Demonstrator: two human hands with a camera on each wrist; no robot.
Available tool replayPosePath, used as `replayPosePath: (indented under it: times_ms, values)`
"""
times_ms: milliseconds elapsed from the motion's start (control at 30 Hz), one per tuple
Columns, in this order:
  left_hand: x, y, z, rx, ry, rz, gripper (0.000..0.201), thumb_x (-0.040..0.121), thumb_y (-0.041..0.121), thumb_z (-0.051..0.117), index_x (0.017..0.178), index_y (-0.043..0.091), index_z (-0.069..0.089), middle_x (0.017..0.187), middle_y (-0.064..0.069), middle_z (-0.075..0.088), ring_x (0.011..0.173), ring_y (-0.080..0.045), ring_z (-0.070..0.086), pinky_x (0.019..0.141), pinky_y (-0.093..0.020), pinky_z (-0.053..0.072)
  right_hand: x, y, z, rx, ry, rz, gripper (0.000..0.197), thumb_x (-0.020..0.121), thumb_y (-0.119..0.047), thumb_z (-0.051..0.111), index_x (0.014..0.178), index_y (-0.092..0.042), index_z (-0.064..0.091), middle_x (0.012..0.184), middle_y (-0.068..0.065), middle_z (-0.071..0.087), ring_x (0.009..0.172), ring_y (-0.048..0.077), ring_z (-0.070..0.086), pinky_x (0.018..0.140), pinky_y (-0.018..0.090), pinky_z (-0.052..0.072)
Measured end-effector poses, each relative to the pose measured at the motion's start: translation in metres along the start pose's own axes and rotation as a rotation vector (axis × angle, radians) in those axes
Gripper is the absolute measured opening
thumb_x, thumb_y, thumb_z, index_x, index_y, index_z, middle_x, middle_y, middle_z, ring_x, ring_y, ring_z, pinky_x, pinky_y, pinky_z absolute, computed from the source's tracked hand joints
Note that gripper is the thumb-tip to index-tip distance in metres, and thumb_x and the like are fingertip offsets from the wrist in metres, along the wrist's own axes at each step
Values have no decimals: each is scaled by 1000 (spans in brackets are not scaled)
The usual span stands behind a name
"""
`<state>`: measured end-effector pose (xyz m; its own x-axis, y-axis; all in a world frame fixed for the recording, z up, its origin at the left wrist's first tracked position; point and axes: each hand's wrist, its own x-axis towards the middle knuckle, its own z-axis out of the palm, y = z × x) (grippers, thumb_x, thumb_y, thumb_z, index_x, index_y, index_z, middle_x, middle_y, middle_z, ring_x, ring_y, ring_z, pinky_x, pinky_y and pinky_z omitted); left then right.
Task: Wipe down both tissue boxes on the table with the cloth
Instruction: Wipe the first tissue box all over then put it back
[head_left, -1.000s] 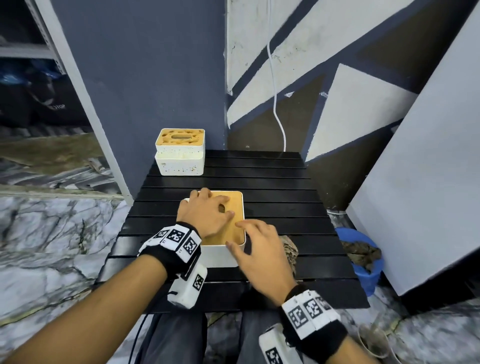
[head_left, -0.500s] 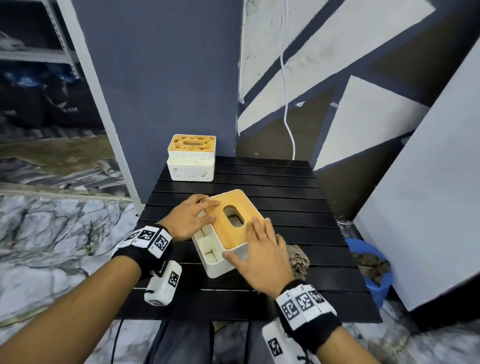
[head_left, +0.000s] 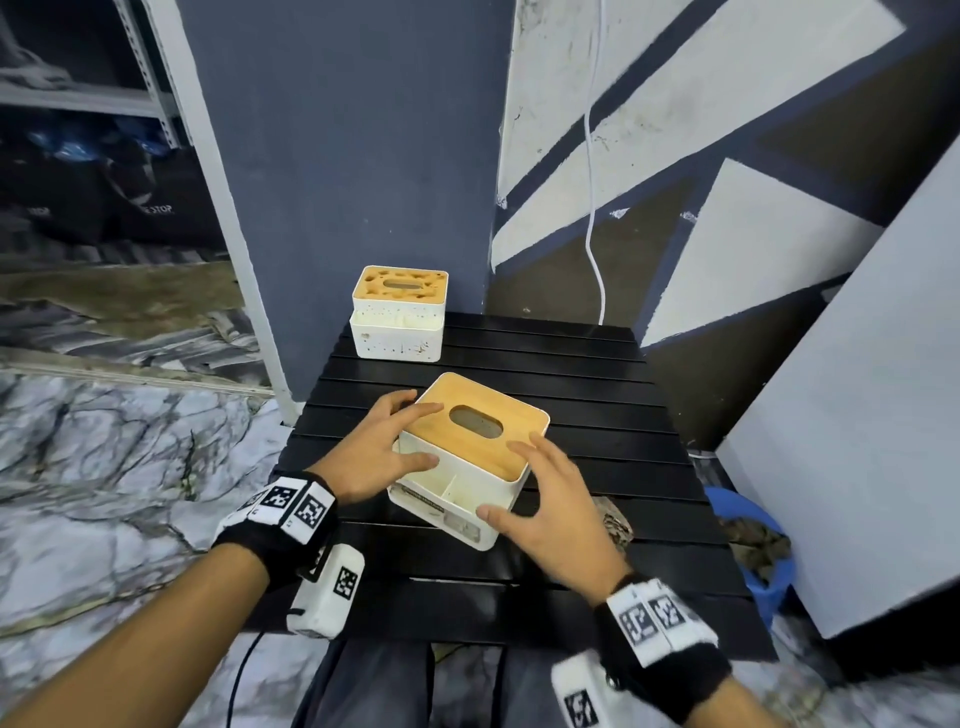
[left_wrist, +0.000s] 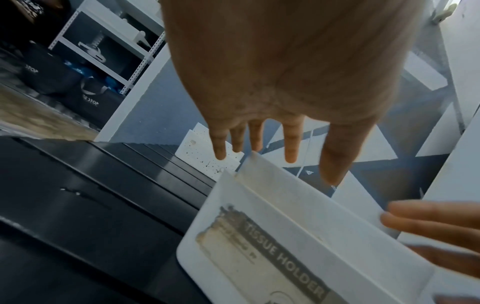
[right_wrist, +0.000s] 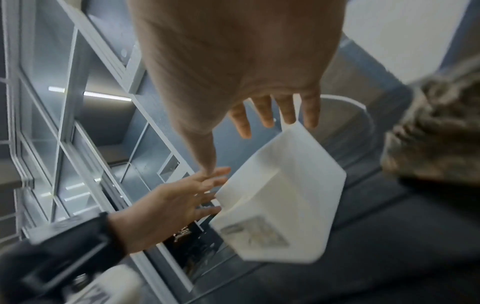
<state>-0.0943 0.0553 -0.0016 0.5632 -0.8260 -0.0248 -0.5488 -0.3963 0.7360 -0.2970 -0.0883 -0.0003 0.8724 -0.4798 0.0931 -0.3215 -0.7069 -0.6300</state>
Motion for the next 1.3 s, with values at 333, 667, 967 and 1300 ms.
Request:
replayPosePath:
  times_ms: [333, 667, 967, 1300]
  values:
    - [-11, -38, 10, -20, 20, 153, 80, 73, 17, 86, 141, 37, 49, 157, 15, 20, 140, -9, 36, 110, -32, 43, 5, 6, 21, 14, 18, 36, 84, 75, -31, 77, 145, -24, 31, 158, -12, 3, 141, 8, 21, 108, 14, 15]
    - [-5, -26, 28, -160, 155, 139, 76, 70, 6, 87, 135, 30, 56, 149, 17, 29, 107, 9, 56, 83, -15, 54, 35, 34, -1, -12, -44, -29, 72, 81, -17, 73, 142, -27, 38, 157, -10, 11, 139, 11, 29, 114, 25, 26]
    - [23, -18, 29, -124, 149, 112, 74, 72, 8, 86, 137, 26, 56, 154, 12, 29, 125, -1, 41, 84, -9, 51, 65, 57, -9, 22, -60, -8, 71, 80, -12, 74, 141, -30, 41, 157, -10, 15, 137, 14, 35, 109, 39, 38]
    - [85, 2, 45, -6, 90, 113, 72, 79, 10, 80, 143, 23, 50, 159, 6, 22, 138, -10, 31, 80, 2, 41, 107, 98, -44, -25, -111, 39, 74, 79, -11, 74, 141, -32, 40, 157, -9, 14, 123, 18, 51, 104, 37, 44]
